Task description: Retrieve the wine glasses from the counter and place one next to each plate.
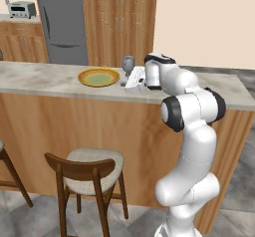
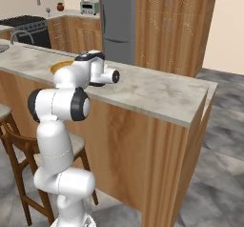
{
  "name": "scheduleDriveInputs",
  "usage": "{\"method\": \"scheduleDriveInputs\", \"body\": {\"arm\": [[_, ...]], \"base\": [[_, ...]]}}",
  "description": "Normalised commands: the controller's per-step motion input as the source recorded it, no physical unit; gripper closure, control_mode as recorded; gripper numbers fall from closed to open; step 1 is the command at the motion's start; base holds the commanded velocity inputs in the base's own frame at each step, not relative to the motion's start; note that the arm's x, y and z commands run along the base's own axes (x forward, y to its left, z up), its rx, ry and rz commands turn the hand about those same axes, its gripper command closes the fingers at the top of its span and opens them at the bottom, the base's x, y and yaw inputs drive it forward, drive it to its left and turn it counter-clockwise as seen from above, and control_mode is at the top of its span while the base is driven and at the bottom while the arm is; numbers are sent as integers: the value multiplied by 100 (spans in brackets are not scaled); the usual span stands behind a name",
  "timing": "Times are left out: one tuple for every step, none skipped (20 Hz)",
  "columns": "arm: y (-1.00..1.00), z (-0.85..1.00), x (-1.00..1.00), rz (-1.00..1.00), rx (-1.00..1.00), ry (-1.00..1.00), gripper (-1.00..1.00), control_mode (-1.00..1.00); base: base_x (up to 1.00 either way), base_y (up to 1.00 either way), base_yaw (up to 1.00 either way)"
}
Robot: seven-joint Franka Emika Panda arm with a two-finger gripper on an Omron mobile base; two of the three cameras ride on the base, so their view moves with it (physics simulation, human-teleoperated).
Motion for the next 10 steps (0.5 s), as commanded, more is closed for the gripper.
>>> {"method": "scheduleDriveInputs", "body": {"arm": [[-6, 0, 0, 0, 0, 0, -100, -100], [-10, 0, 0, 0, 0, 0, -100, -100], [-11, 0, 0, 0, 0, 0, -100, -100], [-18, 0, -3, 0, 0, 0, -100, -100], [-27, 3, -10, 0, 0, 0, -100, -100], [-36, 6, -14, 0, 0, 0, -100, -100], [-50, 10, -17, 0, 0, 0, -100, -100], [-60, 11, -26, 0, 0, -2, -100, -100], [-66, 16, -36, 0, 0, -5, -100, -100], [-68, 16, -42, 0, 0, -6, -100, -100]], "base": [[0, 0, 0], [0, 0, 0], [0, 0, 0], [0, 0, 0], [0, 0, 0], [0, 0, 0], [0, 0, 0], [0, 0, 0], [0, 0, 0], [0, 0, 0]]}}
